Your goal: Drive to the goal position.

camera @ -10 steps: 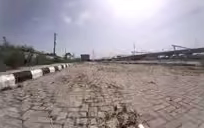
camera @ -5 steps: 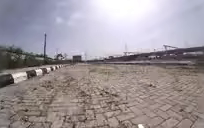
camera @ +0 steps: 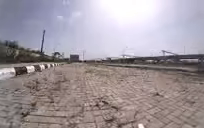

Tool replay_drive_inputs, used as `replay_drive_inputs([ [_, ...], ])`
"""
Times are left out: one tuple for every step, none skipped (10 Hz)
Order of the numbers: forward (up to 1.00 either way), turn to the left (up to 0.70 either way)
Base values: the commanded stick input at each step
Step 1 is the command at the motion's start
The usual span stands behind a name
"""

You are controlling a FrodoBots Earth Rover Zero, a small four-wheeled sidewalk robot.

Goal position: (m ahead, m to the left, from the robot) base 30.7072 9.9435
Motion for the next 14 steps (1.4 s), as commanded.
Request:
replay_drive_inputs([
  [1.00, -0.20],
  [1.00, -0.40],
  [1.00, -0.40],
  [1.00, -0.32],
  [1.00, -0.11],
  [1.00, 0.00],
  [1.00, 0.00],
  [1.00, 0.00],
  [1.00, 0.00],
  [1.00, 0.00],
  [1.00, 0.00],
  [1.00, 0.00],
  [1.00, 0.00],
  [1.00, 0.00],
])
